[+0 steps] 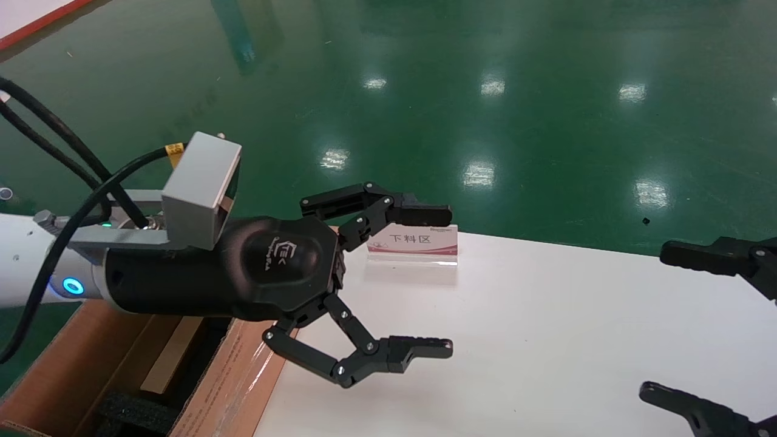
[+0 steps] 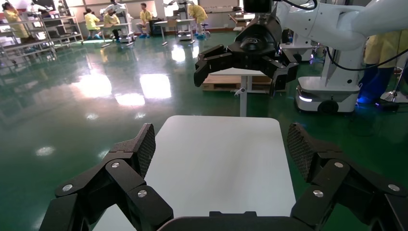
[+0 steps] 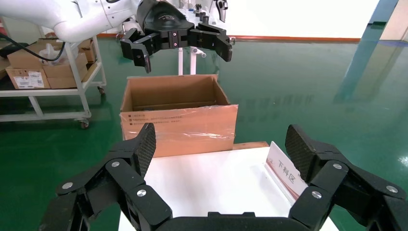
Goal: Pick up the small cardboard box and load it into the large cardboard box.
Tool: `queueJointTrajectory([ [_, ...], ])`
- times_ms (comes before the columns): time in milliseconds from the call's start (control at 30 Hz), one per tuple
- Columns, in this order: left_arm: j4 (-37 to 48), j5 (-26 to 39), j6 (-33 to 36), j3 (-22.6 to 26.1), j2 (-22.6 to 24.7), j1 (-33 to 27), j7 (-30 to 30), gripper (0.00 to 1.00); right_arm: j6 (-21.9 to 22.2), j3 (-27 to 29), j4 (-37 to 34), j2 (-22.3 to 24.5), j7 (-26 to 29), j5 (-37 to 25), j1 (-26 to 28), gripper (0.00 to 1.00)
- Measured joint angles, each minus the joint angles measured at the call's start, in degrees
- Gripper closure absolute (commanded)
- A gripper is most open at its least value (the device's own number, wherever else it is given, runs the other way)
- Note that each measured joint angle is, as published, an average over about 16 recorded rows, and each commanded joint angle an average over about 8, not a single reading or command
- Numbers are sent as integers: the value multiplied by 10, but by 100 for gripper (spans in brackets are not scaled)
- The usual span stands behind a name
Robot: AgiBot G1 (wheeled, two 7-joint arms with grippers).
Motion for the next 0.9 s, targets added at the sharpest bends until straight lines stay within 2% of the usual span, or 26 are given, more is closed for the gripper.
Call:
queueJointTrajectory([
  [200,1,-4,4,-16,1,11,4,0,0,0,0,0,0,0,0,0],
  [900,0,2,-2,9,0,-6,0,0,0,0,0,0,0,0,0,0],
])
